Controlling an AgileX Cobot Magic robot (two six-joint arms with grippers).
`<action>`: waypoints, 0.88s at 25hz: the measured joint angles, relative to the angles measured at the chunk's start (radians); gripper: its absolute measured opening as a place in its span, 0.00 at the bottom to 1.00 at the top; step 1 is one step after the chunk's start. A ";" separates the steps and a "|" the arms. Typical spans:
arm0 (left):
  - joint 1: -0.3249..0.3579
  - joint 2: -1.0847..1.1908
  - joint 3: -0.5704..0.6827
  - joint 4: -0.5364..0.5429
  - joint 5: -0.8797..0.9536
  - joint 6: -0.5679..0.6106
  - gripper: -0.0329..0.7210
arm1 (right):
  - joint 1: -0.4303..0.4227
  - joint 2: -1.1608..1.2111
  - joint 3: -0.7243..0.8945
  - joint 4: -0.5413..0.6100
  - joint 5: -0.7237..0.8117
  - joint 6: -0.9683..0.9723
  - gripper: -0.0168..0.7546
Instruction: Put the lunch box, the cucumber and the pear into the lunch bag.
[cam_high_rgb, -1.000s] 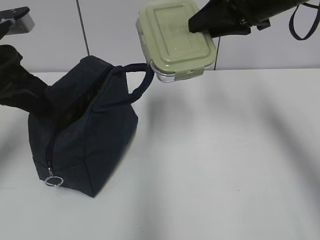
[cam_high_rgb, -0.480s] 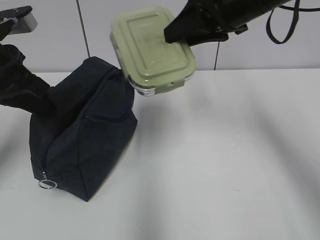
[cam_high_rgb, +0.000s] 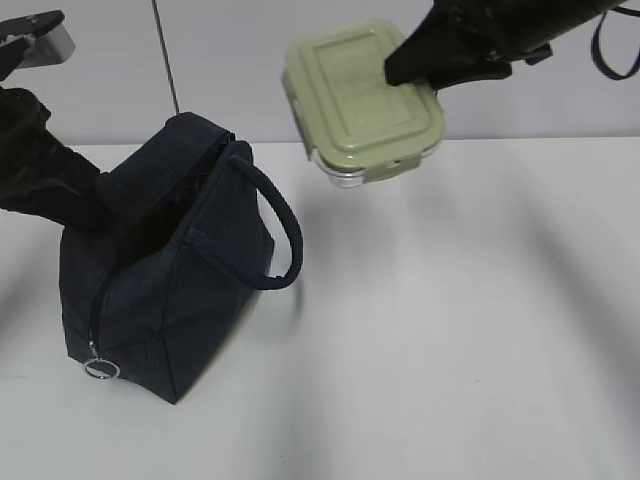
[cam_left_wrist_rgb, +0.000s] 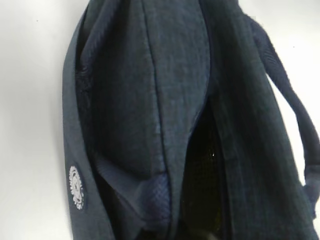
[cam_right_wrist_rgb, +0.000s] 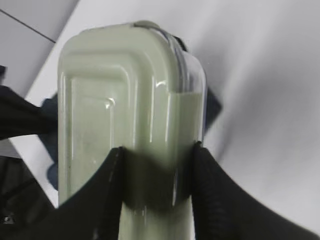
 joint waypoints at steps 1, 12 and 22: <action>0.000 0.000 0.000 0.000 0.000 0.000 0.04 | 0.025 0.002 0.000 0.026 -0.011 -0.007 0.36; 0.000 -0.001 0.000 -0.020 0.000 0.000 0.04 | 0.290 0.135 0.000 0.209 -0.274 -0.054 0.36; 0.000 -0.008 0.000 -0.038 -0.001 0.000 0.04 | 0.309 0.180 -0.001 -0.291 -0.241 0.277 0.36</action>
